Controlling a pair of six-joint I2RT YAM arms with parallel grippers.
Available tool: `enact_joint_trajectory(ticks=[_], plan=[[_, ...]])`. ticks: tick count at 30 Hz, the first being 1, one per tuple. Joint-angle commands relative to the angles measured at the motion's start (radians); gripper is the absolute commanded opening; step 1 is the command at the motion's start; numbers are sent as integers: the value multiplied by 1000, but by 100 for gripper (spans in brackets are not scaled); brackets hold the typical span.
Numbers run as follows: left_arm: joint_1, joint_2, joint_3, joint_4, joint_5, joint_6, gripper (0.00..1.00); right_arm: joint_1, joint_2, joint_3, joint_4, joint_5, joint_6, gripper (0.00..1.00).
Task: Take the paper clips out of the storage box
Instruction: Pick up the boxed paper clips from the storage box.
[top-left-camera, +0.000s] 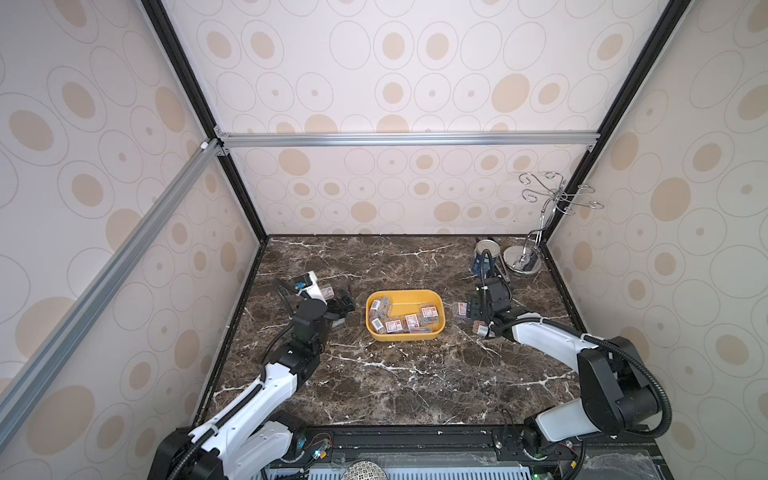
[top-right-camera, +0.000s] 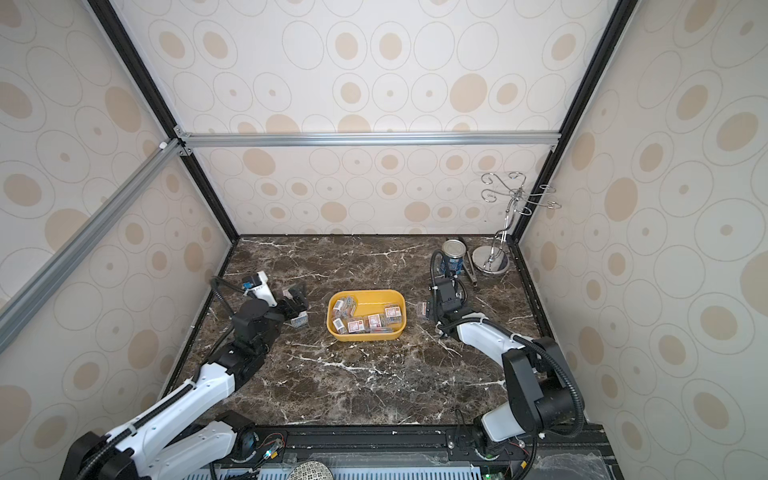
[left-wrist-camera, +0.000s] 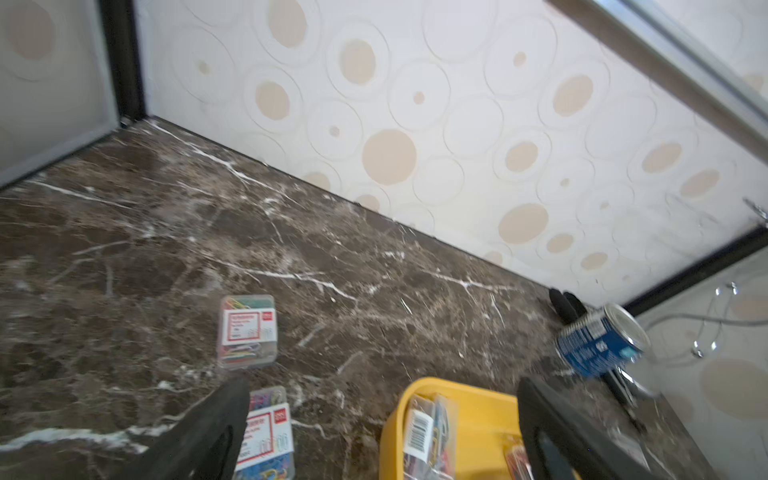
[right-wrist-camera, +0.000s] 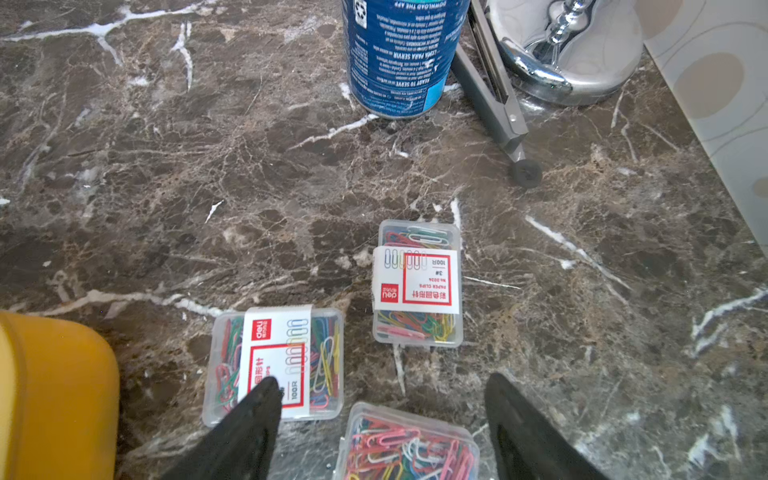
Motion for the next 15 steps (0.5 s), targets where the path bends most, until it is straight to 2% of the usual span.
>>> enact_joint_trajectory(ticks=[1, 5, 10, 13, 15], plan=[[-82, 110, 96, -49, 3, -10, 100, 6, -9, -1, -5, 36, -5, 79], [-187, 284, 206, -73, -46, 23, 100, 8, -9, -1, -5, 41, -5, 79], [-229, 467, 350, -172, -64, 41, 95, 12, -4, 3, -10, 46, -4, 79], [-232, 553, 437, -265, -77, 48, 87, 12, 0, 6, -10, 49, -5, 79], [-237, 602, 491, -328, -89, 54, 77, 13, 7, 14, -16, 53, -6, 79]])
